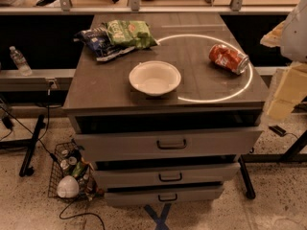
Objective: Place coke can upright
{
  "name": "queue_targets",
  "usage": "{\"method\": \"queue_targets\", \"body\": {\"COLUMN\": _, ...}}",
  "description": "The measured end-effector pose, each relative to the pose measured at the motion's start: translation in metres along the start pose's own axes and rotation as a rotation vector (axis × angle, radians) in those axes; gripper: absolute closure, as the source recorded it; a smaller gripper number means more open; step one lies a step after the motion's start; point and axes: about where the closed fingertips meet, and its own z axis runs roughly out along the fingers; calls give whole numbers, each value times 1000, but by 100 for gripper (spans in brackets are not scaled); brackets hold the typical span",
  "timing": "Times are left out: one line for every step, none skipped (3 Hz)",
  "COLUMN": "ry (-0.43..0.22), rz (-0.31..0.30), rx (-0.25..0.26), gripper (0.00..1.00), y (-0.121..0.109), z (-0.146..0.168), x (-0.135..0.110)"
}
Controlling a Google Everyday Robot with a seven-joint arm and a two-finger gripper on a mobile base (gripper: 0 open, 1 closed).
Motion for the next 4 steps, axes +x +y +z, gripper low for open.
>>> {"method": "queue_targets", "body": {"ry": 0, "rz": 0, "rx": 0, "gripper": 0, "y": 0, "z": 0, "x": 0}}
{"method": "queue_targets", "body": {"ry": -35, "rz": -11, "rx": 23, "gripper": 0, "y": -20, "z": 11, "x": -14}}
{"method": "queue_targets", "body": {"ry": -103, "rz": 4, "rx": 62, "gripper": 0, "y": -64, "z": 36, "x": -35}}
{"method": "queue_targets", "body": {"ry": -164, "rz": 44, "rx": 106, "gripper": 0, "y": -108, "z": 63, "x": -51}}
